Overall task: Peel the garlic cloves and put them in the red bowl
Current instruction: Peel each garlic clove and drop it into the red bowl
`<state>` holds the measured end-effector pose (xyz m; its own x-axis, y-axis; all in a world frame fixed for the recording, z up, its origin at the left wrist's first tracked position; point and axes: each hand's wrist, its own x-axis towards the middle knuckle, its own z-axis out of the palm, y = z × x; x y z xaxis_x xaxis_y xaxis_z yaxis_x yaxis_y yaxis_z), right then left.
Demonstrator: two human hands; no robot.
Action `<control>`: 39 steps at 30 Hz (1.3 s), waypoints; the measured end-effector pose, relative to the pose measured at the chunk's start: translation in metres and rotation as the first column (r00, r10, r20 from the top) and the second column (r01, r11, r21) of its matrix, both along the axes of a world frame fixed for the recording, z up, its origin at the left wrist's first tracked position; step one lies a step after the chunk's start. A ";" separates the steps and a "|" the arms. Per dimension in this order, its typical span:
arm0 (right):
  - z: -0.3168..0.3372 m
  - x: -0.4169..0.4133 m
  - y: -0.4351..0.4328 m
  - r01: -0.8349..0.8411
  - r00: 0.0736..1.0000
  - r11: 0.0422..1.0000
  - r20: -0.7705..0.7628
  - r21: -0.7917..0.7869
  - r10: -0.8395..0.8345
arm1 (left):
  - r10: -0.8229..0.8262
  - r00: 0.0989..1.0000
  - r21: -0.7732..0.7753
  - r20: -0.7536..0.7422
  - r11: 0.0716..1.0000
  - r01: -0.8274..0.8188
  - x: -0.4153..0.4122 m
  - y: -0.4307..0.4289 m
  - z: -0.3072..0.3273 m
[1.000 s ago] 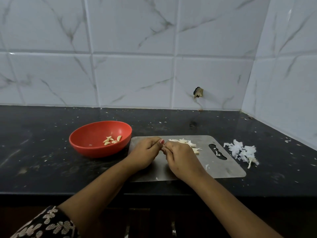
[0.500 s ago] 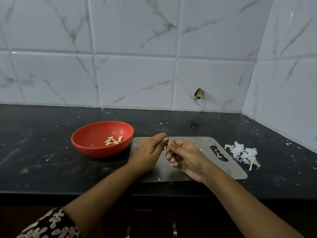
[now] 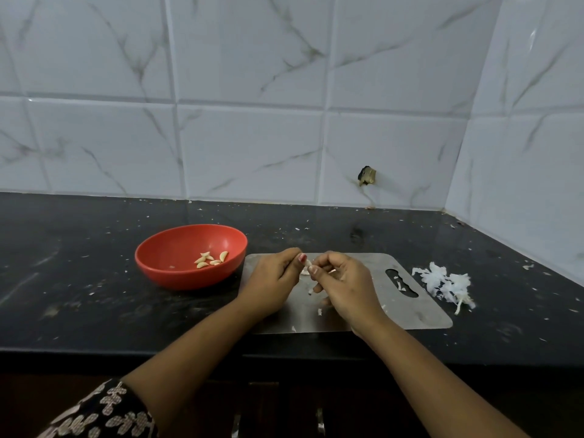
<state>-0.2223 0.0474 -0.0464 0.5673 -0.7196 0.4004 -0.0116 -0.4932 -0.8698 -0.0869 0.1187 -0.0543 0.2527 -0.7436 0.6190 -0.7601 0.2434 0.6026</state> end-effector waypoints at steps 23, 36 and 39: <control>0.019 0.031 0.003 -0.075 0.995 0.901 0.090 0.428 0.040 | 0.042 0.910 0.060 -0.413 0.998 -0.019 0.004 -0.002 0.004; 0.007 0.016 -0.040 -0.025 0.971 0.982 -0.240 -0.186 -0.020 | 0.027 0.779 0.024 -0.626 1.000 -0.016 0.006 -0.002 0.008; 0.002 0.020 -0.039 -0.052 0.970 0.956 -0.244 -0.289 -0.021 | 0.025 0.789 0.031 -0.614 0.999 -0.007 0.005 -0.001 0.009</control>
<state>-0.2027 0.0088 -0.0448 0.6833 -0.5824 0.4404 -0.1936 -0.7261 -0.6597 -0.0823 0.1180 -0.0456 0.5854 -0.7493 0.3095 -0.2308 0.2120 0.9496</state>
